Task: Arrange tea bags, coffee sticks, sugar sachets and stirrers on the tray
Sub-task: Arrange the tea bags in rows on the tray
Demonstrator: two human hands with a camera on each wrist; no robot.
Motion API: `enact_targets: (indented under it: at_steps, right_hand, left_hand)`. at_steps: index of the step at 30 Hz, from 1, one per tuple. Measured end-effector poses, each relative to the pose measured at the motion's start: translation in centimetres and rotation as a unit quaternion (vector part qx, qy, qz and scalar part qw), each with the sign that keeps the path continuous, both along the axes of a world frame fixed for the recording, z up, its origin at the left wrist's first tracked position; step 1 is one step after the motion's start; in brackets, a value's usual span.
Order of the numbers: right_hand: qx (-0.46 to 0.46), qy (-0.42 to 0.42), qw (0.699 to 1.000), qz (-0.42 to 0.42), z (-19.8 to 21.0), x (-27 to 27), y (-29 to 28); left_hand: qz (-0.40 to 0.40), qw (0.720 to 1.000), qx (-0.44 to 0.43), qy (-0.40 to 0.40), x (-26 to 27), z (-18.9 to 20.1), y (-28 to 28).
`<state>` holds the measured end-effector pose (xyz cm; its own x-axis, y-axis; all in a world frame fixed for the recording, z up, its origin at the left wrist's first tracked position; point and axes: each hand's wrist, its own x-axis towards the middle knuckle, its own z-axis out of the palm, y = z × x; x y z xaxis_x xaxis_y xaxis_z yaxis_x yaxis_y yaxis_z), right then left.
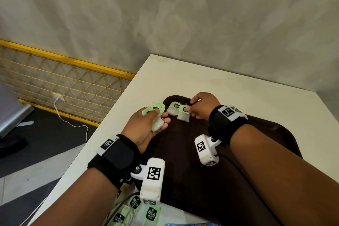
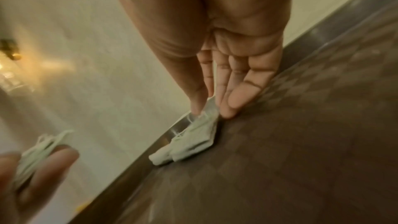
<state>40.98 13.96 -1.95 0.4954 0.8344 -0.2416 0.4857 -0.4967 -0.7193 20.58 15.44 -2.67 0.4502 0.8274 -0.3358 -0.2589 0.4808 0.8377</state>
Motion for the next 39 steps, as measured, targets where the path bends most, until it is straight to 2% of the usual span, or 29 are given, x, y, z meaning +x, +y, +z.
enact_targets:
  at_steps: [2, 7, 15, 17, 19, 22, 24, 26, 32, 35, 39]
  right_hand:
    - [-0.003, -0.096, 0.995, 0.023, 0.1, 0.2, 0.3]
    - [-0.071, -0.194, 0.967, 0.152, 0.4, -0.7, 0.0]
    - [-0.094, -0.256, 0.949, 0.161, 0.2, -1.0, 0.9]
    - [-0.069, -0.257, 0.951, 0.156, 0.5, -1.0, 0.7]
    - [-0.001, -0.213, 0.967, 0.139, 1.0, -1.4, 0.4]
    - [0.05, -0.014, 0.988, 0.147, 2.2, -2.9, -0.2]
    - [0.023, 0.079, 0.982, 0.168, 2.7, -3.9, -0.5]
    - [0.021, 0.11, 0.977, 0.179, 2.7, -4.4, -0.7]
    - [0.072, 0.265, 0.956, 0.104, 2.2, -3.7, -0.6]
    - [0.077, 0.307, 0.946, 0.068, 2.1, -3.3, -0.5]
    - [0.061, 0.239, 0.968, 0.037, 1.2, -2.9, -0.1]
  left_hand:
    - [0.0, 1.0, -0.001, -0.002, -0.1, -0.1, 0.0]
    - [-0.002, 1.0, -0.011, -0.007, -0.4, -0.3, 0.0]
    - [-0.001, 0.999, -0.032, -0.019, -0.4, -0.3, 0.0]
    - [-0.012, 0.998, -0.049, -0.033, -0.5, -0.2, 0.1]
    - [-0.026, 0.997, -0.051, -0.043, -0.5, -0.2, 0.1]
    - [-0.046, 0.998, -0.035, -0.036, -0.3, -0.1, -0.1]
    - [-0.058, 0.997, -0.024, -0.031, -0.1, 0.1, -0.3]
    - [-0.059, 0.997, -0.022, -0.032, 0.0, 0.3, -0.4]
    - [-0.035, 0.999, -0.025, -0.006, -0.4, 0.2, -0.1]
    - [-0.024, 0.999, -0.024, 0.002, -0.8, 0.1, 0.0]
    - [-0.002, 1.0, -0.03, 0.01, -1.2, -0.1, 0.1]
